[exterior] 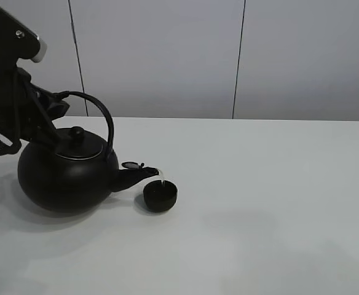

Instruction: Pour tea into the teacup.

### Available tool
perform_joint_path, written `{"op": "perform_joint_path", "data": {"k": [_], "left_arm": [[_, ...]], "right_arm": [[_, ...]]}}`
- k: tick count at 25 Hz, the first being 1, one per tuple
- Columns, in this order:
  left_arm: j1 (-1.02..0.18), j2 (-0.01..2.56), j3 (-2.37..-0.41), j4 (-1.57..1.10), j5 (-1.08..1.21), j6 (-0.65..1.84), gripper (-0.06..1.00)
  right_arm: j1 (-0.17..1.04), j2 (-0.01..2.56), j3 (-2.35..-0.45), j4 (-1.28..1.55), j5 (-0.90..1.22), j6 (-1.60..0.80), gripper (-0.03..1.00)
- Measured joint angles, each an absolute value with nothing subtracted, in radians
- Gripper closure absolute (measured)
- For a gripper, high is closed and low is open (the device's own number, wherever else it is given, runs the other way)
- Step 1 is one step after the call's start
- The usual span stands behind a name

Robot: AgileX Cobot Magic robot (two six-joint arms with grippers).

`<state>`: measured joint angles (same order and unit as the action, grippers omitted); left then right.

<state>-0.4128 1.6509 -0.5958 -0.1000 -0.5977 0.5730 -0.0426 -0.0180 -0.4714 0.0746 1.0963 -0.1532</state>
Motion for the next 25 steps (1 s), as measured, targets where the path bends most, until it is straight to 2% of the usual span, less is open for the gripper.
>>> {"op": "perform_joint_path", "data": {"k": [6, 14, 19, 25], "left_arm": [[-0.413, 1.651, -0.596, -0.116, -0.598, 0.538, 0.82], [-0.4, 1.651, -0.596, -0.113, -0.634, 0.329, 0.82], [-0.351, 1.651, -0.593, -0.058, -0.65, 0.207, 0.82], [-0.264, 1.651, -0.476, -0.009, -0.829, 0.079, 0.82]], "right_arm": [[-0.043, -0.018, -0.471, 0.075, 1.096, -0.153, 0.46], [-0.043, -0.018, -0.471, 0.075, 1.096, -0.153, 0.46], [-0.043, -0.018, -0.471, 0.075, 1.096, -0.153, 0.46], [-0.043, -0.018, -0.471, 0.075, 1.096, -0.153, 0.46]]}}
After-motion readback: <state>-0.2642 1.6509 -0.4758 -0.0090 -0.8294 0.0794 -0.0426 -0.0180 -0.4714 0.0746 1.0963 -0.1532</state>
